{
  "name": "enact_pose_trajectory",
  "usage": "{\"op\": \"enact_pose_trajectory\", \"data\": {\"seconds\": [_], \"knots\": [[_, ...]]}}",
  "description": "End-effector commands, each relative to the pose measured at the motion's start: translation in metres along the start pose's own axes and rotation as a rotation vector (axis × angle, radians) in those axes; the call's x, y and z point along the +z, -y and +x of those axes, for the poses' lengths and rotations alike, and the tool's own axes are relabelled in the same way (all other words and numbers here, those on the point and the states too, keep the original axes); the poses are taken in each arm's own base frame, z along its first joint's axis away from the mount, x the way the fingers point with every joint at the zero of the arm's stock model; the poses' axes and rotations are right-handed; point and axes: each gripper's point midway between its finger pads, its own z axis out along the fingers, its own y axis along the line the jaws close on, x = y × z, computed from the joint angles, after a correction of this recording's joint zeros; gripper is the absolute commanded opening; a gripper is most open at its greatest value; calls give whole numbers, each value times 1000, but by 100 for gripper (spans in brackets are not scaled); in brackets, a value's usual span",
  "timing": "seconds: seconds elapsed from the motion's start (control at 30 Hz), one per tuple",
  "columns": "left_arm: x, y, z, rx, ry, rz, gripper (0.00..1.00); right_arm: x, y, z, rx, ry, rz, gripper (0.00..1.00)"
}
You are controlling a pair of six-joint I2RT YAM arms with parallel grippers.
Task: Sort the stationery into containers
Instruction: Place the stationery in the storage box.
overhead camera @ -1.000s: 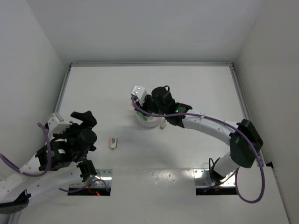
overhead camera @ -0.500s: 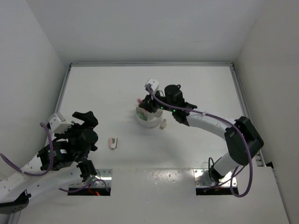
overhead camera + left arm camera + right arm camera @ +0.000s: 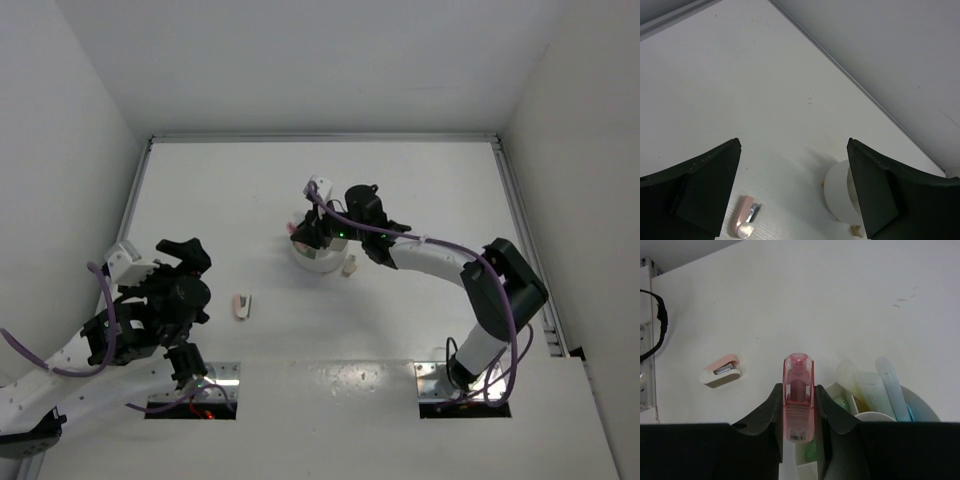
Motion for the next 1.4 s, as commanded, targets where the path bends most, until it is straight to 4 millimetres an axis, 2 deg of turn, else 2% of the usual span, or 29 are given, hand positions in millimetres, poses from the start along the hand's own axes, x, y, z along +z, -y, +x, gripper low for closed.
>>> {"op": "enact_pose_trajectory", "data": {"seconds": [0.0,0.07,0.37,0.63,0.73,0.77,0.8,0.83,0.87,0.97,1.0,1.07,1.17,1.2,1.23,1.27,1.3,1.37], "knots": [[2,1,-2,-6,18,-8,93,7,3,-13,-49,46,-22,0],[2,1,-2,-6,18,-8,93,11,5,-2,-37,25,-23,0],[2,2,-2,-5,19,-5,93,12,18,-7,-88,31,36,0],[2,2,-2,-5,19,-5,93,10,30,-2,-110,10,102,0],[2,3,-2,-14,19,-3,93,11,35,0,-108,-14,123,8],[2,3,-2,-5,19,-3,93,11,35,0,-108,-14,123,17],[2,3,-2,-5,19,-3,93,12,33,-2,-108,-13,106,22],[2,3,-2,-5,19,-3,93,13,31,5,-98,-33,92,27],[2,3,-2,-5,19,-3,93,14,31,1,-102,-25,93,39],[2,2,0,-5,19,-3,93,13,27,5,-94,-39,70,49],[2,4,1,1,10,2,93,13,25,-4,-102,-21,63,49],[3,8,6,16,1,9,93,11,21,-9,-107,-11,43,50],[3,16,23,46,-50,22,81,7,14,-14,-107,-8,16,50],[3,19,27,46,-64,27,74,4,10,-27,-119,14,7,48],[3,20,41,71,-103,31,53,2,5,-33,-109,16,-18,43],[2,26,46,65,-122,43,39,0,3,-40,-109,18,-18,19],[1,25,62,89,-167,48,15,-2,3,-60,-121,39,-16,3],[0,27,80,68,-219,36,0,-9,11,-62,-126,-21,40,0]]}}
